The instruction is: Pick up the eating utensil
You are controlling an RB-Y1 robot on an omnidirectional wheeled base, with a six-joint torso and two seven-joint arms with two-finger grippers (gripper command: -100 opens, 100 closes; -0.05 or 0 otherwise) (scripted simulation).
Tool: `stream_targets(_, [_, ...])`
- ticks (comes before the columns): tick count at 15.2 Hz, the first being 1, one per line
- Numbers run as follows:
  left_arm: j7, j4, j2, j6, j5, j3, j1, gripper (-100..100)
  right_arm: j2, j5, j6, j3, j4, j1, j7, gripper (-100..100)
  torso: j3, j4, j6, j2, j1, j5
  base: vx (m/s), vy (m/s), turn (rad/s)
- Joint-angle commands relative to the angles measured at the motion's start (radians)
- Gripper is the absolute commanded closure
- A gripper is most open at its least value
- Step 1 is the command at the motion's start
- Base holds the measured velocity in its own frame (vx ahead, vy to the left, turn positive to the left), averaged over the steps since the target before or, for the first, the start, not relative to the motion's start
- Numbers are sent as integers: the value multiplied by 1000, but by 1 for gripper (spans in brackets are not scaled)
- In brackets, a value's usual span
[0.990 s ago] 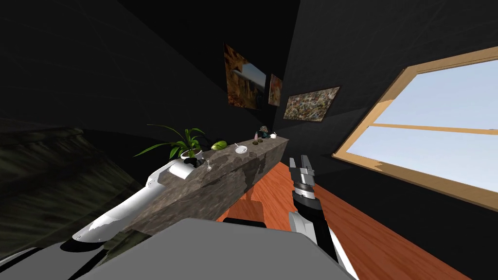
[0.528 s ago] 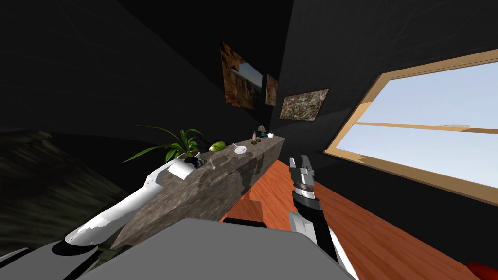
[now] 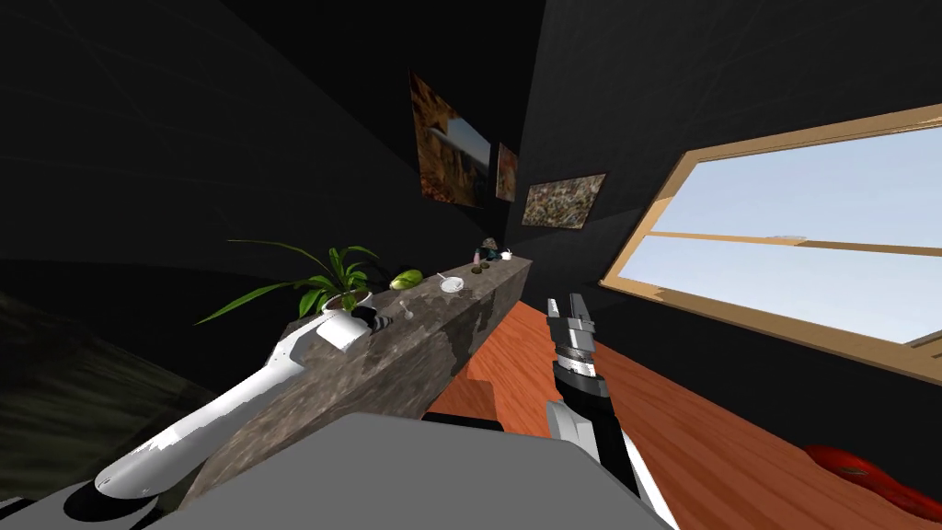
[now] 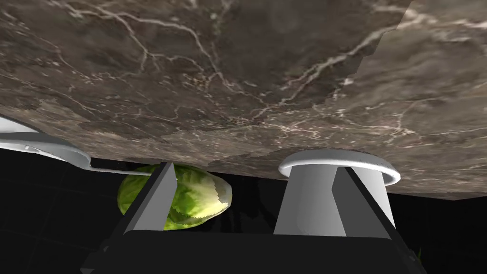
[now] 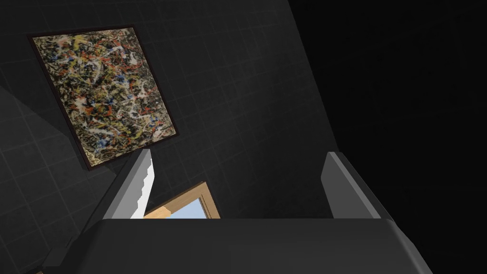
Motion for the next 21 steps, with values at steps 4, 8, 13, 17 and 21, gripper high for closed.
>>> stream_targets(4, [-90,-38,-3,69,45,-27,48,-100,0,0,0,0,0,0,0,0,0,0,0,0,-1,0,21,51,-109])
stream_targets(8, [-111,-43,-3,82,57,-33,55,-100,0,0,0,0,0,0,0,0,0,0,0,0,-2,-1,10,36,-63])
stream_targets(13, [-103,29,3,14,51,-41,65,-100,0,0,0,0,0,0,0,0,1,0,0,2,-5,-1,-10,2,-83])
stream_targets(17, [-114,-36,-3,79,58,-35,57,100,0,0,0,0,0,0,0,0,1,0,-1,1,-5,-1,5,-2,85])
stream_targets(21, [-80,-60,11,47,53,0,33,-100,0,0,0,0,0,0,0,0,1,1,0,2,-9,-2,-19,-67,33])
